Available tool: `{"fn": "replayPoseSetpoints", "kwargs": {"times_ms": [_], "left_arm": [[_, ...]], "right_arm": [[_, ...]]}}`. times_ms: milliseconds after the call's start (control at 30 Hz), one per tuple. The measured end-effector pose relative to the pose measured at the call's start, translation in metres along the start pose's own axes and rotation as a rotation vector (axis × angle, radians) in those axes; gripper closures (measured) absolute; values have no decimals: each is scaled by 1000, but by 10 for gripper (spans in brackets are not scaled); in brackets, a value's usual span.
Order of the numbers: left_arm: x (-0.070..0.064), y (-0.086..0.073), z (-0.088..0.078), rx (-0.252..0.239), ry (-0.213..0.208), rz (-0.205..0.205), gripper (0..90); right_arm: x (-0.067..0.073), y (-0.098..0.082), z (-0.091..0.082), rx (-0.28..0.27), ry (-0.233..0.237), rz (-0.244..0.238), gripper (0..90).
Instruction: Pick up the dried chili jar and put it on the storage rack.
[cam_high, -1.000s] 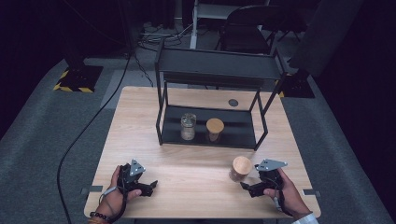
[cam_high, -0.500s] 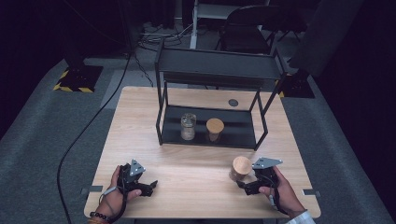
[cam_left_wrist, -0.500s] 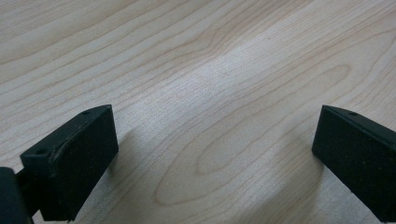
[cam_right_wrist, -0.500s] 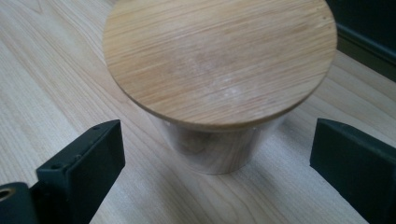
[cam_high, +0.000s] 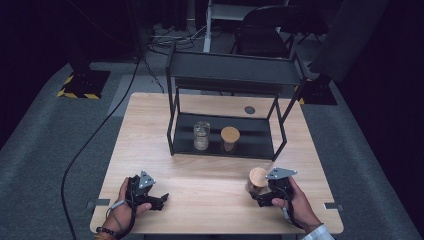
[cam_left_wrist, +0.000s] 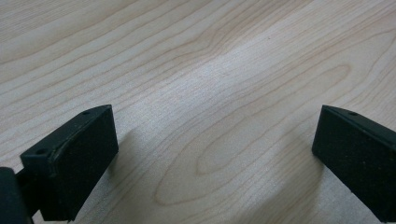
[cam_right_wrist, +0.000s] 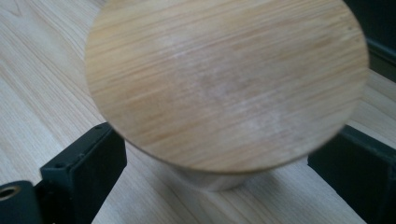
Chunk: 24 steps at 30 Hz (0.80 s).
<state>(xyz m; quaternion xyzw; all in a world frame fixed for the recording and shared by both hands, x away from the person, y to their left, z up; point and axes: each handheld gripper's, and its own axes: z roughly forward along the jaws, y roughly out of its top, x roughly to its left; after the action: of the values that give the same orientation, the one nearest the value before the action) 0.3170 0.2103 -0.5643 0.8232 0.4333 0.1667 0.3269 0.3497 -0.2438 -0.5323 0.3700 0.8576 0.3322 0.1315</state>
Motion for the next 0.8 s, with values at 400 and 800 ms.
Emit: {"fn": "replayPoseSetpoints", "kwargs": {"times_ms": [400,800], "left_arm": [[0,0,0,0,0,-1,0],[0,0,0,0,0,0,0]], "right_arm": [[4,4,4,-23,-12,21,116],[8,8,9,-46,-29,60,170]]}}
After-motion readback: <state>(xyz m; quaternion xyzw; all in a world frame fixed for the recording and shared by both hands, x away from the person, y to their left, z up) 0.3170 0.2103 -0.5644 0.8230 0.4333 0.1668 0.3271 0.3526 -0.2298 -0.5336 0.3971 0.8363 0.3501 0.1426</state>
